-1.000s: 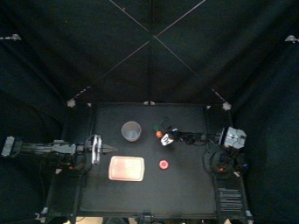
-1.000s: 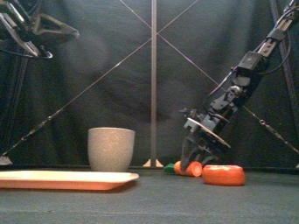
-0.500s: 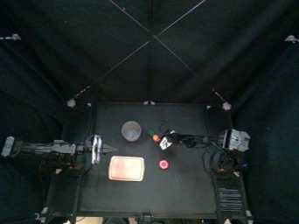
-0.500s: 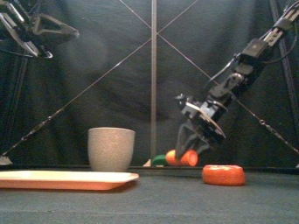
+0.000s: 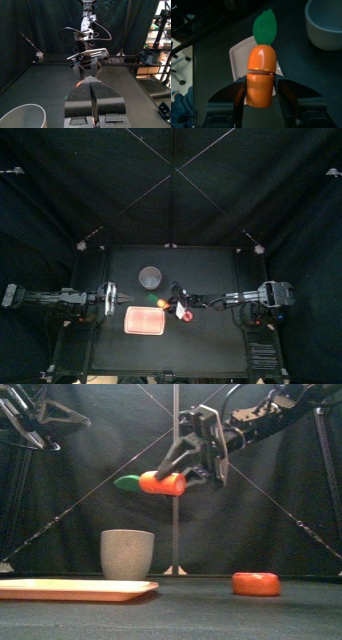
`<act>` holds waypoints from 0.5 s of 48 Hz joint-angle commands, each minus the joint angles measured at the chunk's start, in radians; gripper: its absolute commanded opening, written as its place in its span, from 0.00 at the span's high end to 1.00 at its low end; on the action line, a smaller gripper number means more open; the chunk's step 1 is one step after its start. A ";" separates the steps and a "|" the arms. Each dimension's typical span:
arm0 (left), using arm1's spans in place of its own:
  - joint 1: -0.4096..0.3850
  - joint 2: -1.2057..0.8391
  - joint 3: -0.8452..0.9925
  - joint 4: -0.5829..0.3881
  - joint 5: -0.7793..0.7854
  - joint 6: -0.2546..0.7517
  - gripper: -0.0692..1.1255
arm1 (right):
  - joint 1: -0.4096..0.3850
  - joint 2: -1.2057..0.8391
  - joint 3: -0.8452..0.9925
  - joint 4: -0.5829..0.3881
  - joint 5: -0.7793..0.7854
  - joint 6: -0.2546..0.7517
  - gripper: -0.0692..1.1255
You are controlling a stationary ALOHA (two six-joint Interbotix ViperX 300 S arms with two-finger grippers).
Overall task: Pick the carrot then place it on the pink plate
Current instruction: Place carrot on the pink plate
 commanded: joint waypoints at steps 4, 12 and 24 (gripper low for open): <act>-0.002 0.000 -0.014 0.003 0.000 0.002 0.96 | 0.043 0.094 -0.130 -0.041 -0.023 0.005 0.61; -0.002 -0.002 -0.012 0.003 0.000 0.002 0.96 | 0.057 0.219 -0.233 -0.110 0.006 0.000 0.61; -0.002 -0.006 -0.012 0.003 0.000 0.002 0.96 | 0.054 0.328 -0.336 -0.176 0.129 0.014 0.58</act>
